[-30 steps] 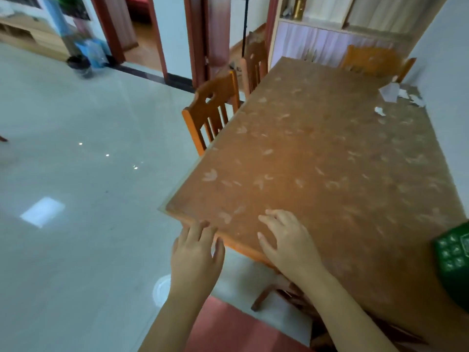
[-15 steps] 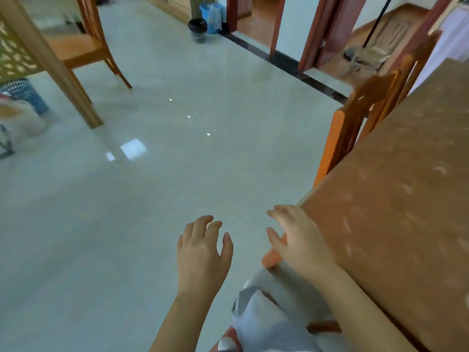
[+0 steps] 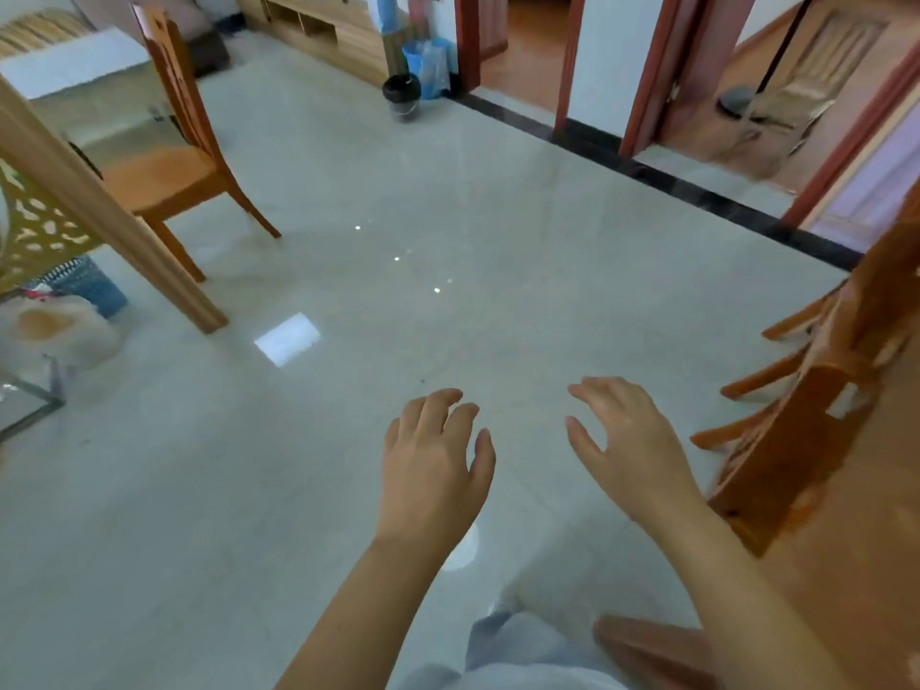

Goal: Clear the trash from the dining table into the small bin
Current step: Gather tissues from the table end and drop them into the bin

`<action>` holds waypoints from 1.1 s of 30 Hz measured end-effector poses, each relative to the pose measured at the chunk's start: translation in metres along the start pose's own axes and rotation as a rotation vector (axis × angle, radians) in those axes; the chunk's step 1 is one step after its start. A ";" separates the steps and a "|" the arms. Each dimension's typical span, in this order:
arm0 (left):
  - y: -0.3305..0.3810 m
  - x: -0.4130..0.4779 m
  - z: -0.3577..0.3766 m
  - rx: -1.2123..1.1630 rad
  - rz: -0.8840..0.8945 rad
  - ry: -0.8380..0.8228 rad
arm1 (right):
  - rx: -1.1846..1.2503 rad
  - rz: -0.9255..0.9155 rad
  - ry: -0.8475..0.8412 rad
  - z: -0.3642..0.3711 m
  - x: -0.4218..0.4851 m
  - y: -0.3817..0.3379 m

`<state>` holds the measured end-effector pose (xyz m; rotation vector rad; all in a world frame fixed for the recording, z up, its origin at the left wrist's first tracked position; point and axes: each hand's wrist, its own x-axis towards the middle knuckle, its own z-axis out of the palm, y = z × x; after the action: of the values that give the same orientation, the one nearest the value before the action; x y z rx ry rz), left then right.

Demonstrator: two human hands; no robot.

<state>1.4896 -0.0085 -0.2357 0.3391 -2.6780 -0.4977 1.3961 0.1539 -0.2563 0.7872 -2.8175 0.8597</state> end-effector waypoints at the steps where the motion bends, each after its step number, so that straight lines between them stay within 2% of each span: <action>1: -0.002 0.021 0.006 -0.015 0.010 0.008 | -0.002 0.021 0.014 0.000 0.016 0.004; 11: -0.046 0.215 0.087 -0.136 0.125 -0.108 | -0.087 0.246 0.099 0.023 0.170 0.061; 18: -0.054 0.394 0.133 -0.177 0.314 -0.156 | -0.109 0.357 0.207 0.027 0.315 0.088; 26: 0.012 0.525 0.221 -0.194 0.506 -0.362 | -0.165 0.638 0.277 -0.003 0.386 0.173; 33: 0.138 0.629 0.317 -0.259 0.711 -0.407 | -0.196 0.838 0.363 -0.057 0.445 0.308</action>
<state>0.7720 0.0197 -0.2444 -0.8416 -2.7970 -0.7165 0.8547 0.2028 -0.2588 -0.5755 -2.7776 0.6687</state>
